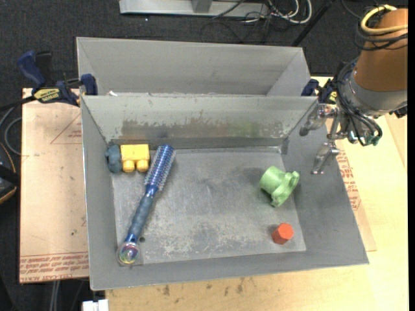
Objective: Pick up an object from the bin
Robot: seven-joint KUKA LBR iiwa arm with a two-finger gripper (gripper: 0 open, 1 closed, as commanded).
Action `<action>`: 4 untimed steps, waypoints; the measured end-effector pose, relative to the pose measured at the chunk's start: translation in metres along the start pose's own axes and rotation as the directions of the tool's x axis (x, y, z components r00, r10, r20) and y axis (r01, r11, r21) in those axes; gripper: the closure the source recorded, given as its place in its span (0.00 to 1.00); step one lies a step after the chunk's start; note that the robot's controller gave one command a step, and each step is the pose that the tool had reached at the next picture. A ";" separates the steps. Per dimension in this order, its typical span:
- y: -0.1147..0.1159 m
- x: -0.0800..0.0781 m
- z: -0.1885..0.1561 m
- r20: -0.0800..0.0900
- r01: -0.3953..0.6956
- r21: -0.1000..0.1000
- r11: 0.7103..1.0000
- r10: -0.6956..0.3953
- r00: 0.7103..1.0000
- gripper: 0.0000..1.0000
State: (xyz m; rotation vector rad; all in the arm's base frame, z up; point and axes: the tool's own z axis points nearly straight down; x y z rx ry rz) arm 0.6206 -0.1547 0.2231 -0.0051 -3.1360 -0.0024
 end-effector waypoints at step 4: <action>0.030 0.018 0.000 0.012 0.298 0.006 0.955 -0.298 0.955 1.00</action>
Offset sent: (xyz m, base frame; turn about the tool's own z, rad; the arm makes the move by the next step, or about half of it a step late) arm -0.0178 0.0275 -0.1268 0.0207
